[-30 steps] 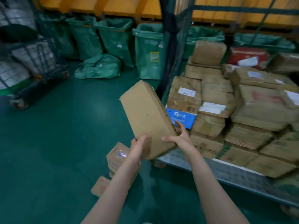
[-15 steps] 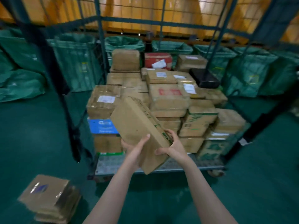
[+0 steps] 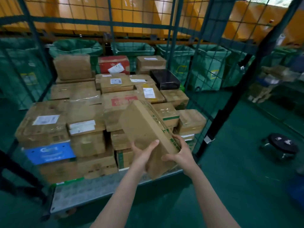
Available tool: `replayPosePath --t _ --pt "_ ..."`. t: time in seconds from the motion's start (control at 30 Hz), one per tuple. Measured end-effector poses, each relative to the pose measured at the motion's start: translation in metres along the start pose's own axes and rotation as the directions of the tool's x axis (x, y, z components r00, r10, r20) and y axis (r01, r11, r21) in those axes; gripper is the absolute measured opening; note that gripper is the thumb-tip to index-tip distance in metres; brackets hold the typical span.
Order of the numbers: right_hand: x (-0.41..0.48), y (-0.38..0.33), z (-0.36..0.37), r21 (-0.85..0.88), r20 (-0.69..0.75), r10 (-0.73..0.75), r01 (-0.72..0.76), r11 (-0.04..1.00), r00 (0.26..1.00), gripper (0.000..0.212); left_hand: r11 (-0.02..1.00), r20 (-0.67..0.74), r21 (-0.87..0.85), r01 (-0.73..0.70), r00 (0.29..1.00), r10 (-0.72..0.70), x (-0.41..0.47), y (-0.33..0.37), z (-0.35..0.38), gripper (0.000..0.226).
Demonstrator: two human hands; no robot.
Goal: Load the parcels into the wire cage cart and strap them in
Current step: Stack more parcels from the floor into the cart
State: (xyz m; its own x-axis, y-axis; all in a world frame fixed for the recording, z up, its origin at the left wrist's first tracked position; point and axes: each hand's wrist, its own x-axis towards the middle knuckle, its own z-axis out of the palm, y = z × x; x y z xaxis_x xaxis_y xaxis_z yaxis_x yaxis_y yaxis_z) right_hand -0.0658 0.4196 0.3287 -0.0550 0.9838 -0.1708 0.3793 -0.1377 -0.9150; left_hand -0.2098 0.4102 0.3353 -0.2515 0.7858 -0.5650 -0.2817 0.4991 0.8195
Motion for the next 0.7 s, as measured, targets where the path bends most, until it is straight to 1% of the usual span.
replayPosePath --t 0.1,0.23,0.33,0.47,0.53,0.57,0.6,0.67,0.7 --pt "0.028 0.004 -0.017 0.008 -0.045 0.036 -0.036 0.999 0.998 0.109 0.999 0.039 0.044 0.015 0.999 -0.016 0.025 0.012 0.028 0.106" --pt "0.073 -0.003 -0.042 0.026 -0.112 0.088 -0.086 0.996 0.99 0.113 0.998 0.085 0.055 0.005 0.996 -0.01 0.072 0.035 0.065 0.097" --pt "0.106 -0.011 -0.065 0.082 -0.147 0.134 -0.123 0.989 0.98 0.107 0.997 0.15 0.059 0.042 0.987 -0.051 0.1 0.057 0.093 0.089" --pt "0.154 -0.017 -0.095 0.21 -0.243 0.197 -0.147 0.967 0.95 0.095 0.997 0.219 0.063 0.047 0.974 -0.059 0.13 0.09 0.127 0.074" --pt "0.173 -0.012 -0.11 0.31 -0.264 0.279 -0.193 0.931 0.923 0.081 0.995 0.261 0.093 0.044 0.963 -0.067 0.14 0.1 0.141 0.064" --pt "0.181 -0.01 -0.117 0.349 -0.273 0.328 -0.225 0.91 0.904 0.08 0.994 0.273 0.104 0.028 0.96 -0.056 0.144 0.102 0.145 0.06" --pt "0.19 -0.008 -0.125 0.387 -0.28 0.373 -0.252 0.887 0.884 0.085 0.993 0.289 0.121 0.011 0.956 -0.046 0.151 0.103 0.154 0.057" --pt "0.203 -0.004 -0.137 0.481 -0.248 0.465 -0.308 0.821 0.85 0.095 0.984 0.33 0.175 -0.019 0.943 -0.041 0.161 0.103 0.165 0.055" --pt "0.211 -0.001 -0.142 0.526 -0.221 0.505 -0.335 0.782 0.834 0.093 0.979 0.349 0.201 -0.024 0.936 -0.049 0.165 0.103 0.172 0.055"
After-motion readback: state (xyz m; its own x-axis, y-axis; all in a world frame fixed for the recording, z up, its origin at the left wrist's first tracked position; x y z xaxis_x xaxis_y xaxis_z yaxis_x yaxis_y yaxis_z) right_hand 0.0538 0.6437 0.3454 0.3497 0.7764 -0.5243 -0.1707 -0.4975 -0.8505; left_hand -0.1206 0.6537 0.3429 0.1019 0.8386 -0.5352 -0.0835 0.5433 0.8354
